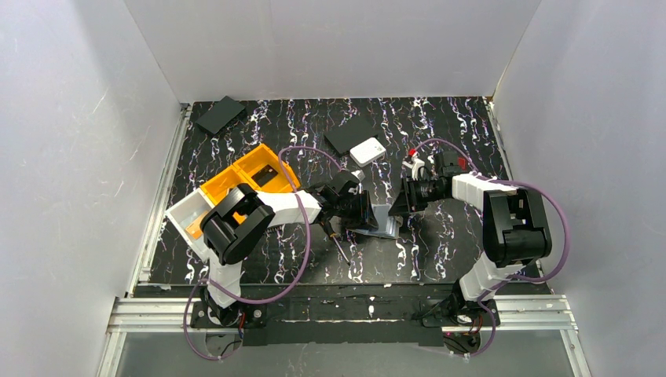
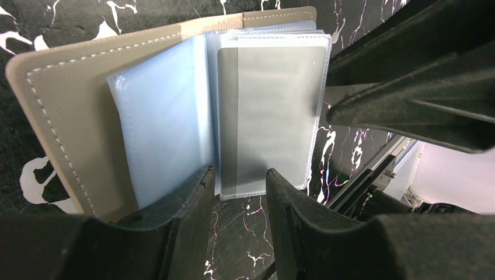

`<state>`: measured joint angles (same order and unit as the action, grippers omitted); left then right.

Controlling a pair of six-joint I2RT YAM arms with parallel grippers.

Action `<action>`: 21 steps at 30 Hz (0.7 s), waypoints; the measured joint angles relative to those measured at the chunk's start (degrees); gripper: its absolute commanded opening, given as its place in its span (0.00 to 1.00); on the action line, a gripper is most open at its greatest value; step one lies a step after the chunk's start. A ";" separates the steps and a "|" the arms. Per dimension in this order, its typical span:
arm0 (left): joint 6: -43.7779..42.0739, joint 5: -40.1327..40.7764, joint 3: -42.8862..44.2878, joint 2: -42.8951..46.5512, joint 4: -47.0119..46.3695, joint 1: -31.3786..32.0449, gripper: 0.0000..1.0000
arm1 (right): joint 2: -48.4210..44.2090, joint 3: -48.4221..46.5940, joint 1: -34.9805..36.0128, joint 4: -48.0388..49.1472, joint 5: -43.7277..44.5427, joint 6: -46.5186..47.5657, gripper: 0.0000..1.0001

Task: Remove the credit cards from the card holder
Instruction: Open the card holder at the center of the board.

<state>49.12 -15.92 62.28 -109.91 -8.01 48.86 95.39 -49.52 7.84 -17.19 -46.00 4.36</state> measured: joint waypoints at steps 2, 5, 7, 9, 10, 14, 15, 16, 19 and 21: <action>0.04 -0.02 0.00 0.00 -0.15 0.00 0.37 | -0.44 -0.26 -0.37 -0.79 -1.62 0.83 0.42; 0.33 -0.07 -0.09 0.00 -0.42 0.00 0.37 | -1.07 -0.55 -0.70 -1.29 -3.58 1.97 0.43; 0.44 -0.09 -0.11 0.00 -0.61 0.00 0.37 | -1.18 -0.63 -0.70 -1.36 -4.55 2.27 0.43; 0.55 -0.09 -0.17 0.00 -0.76 0.00 0.37 | -1.18 -0.63 -0.70 -1.68 -5.20 2.51 0.43; 0.61 -0.07 -0.31 0.00 -0.96 0.00 0.37 | -1.18 -0.63 -0.70 -1.92 -5.38 2.56 0.43; 0.94 -0.07 -0.66 0.00 -1.60 0.00 0.37 | -1.18 -0.63 -0.70 -2.19 -5.51 2.49 0.43; 1.01 -0.09 -0.72 0.00 -1.73 0.00 0.37 | -1.18 -0.63 -0.70 -2.19 -5.35 2.45 0.43; 1.03 -0.09 -0.74 0.00 -1.81 0.00 0.37 | -1.18 -0.63 -0.70 -2.19 -5.11 2.21 0.43; 1.09 -0.09 -0.79 0.00 -1.97 0.00 0.37 | -1.16 -0.63 -0.70 -2.12 -4.37 1.53 0.43; 1.18 -0.13 -0.87 0.00 -2.12 0.00 0.37 | -0.92 -0.63 -0.70 -2.01 -4.00 1.09 0.43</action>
<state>50.30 -16.05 61.41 -109.91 -10.13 48.86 94.48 -50.15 7.14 -19.20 -50.00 5.45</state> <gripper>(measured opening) 0.367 0.425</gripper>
